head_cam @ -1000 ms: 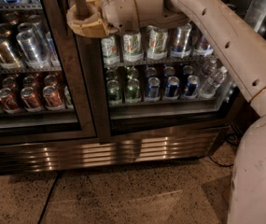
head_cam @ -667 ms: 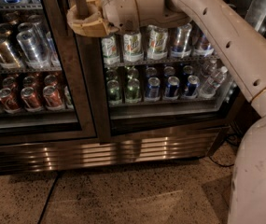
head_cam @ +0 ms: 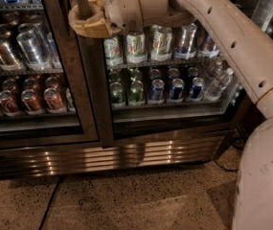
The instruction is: Open right fridge door
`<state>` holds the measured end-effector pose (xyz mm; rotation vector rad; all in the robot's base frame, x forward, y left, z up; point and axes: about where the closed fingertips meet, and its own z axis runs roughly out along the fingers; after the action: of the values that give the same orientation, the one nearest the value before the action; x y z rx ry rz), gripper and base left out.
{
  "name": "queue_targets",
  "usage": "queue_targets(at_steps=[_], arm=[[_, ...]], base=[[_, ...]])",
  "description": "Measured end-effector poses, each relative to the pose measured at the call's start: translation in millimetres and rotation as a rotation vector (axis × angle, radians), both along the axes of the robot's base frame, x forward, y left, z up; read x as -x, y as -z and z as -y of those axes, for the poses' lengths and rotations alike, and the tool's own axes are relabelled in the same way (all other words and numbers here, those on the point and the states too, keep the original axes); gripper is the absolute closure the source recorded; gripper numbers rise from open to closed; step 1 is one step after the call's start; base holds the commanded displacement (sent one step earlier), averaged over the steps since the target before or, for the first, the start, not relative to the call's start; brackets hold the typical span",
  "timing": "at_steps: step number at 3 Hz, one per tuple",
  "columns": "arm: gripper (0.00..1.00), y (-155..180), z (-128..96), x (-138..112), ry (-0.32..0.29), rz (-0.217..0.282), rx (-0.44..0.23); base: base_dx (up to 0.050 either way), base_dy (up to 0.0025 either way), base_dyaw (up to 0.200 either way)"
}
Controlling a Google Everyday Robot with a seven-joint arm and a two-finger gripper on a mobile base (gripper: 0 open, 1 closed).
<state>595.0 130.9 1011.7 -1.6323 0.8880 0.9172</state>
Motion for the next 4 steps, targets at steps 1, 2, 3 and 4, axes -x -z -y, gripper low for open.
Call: queue_targets(at_steps=[1,2,3,4], arm=[[1.0,0.5,0.7,2.3,-0.005,0.001,0.002],[1.0,0.1,0.9,2.8,-0.005,0.001,0.002],[1.0,1.4,1.5,7.8,-0.009,0.003,0.002],[1.0,0.8,3.6,9.7,-0.009,0.003,0.002]], base=[[0.0,0.0,0.0],[0.0,0.0,0.0],[0.0,0.0,0.0],[0.0,0.0,0.0]])
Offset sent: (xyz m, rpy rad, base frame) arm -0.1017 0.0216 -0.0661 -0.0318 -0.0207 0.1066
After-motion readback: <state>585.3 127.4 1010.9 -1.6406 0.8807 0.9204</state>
